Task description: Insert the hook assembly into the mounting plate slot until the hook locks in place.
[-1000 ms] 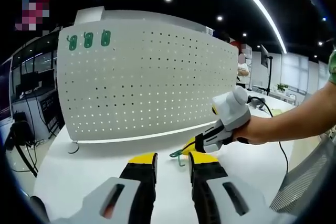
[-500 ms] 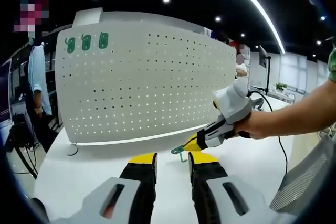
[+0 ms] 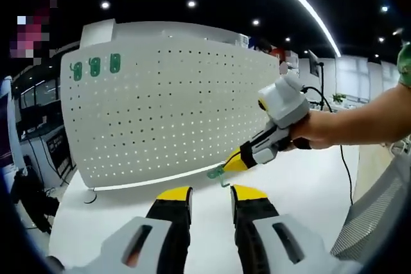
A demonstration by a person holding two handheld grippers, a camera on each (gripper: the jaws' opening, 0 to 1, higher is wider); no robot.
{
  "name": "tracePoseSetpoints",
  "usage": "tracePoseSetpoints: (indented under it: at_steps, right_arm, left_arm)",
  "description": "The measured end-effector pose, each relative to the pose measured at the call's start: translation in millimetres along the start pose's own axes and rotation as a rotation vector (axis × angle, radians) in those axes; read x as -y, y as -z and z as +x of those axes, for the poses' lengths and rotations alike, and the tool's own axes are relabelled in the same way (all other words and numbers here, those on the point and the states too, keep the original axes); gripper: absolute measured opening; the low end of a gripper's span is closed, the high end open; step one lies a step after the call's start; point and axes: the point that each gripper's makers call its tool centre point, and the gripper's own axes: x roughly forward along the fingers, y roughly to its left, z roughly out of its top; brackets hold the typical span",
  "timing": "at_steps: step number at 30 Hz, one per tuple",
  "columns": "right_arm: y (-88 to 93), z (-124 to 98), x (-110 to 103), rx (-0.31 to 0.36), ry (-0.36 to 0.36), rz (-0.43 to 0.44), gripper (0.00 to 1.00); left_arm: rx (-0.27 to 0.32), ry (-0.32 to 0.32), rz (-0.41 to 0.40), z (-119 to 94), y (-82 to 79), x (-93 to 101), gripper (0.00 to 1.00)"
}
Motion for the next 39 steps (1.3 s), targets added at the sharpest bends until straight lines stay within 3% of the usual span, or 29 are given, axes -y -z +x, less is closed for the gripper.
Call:
tracePoseSetpoints:
  at_steps: [7,17,39]
  right_arm:
    - [-24.2,-18.1,-13.3,0.021,-0.009,-0.012,0.01]
    - [-43.9,-38.2,-31.3,0.034,-0.028,-0.015,0.01]
    - [-49.3,-54.6,-59.2,0.007,-0.077,-0.013,0.01]
  left_arm:
    - [0.010,0.012,0.048,0.1,-6.1,5.8,0.25]
    - [0.029,0.020,0.127,3.4,-17.5,13.0,0.25]
    - [0.029,0.038,0.368,9.6,-21.5,31.6,0.16]
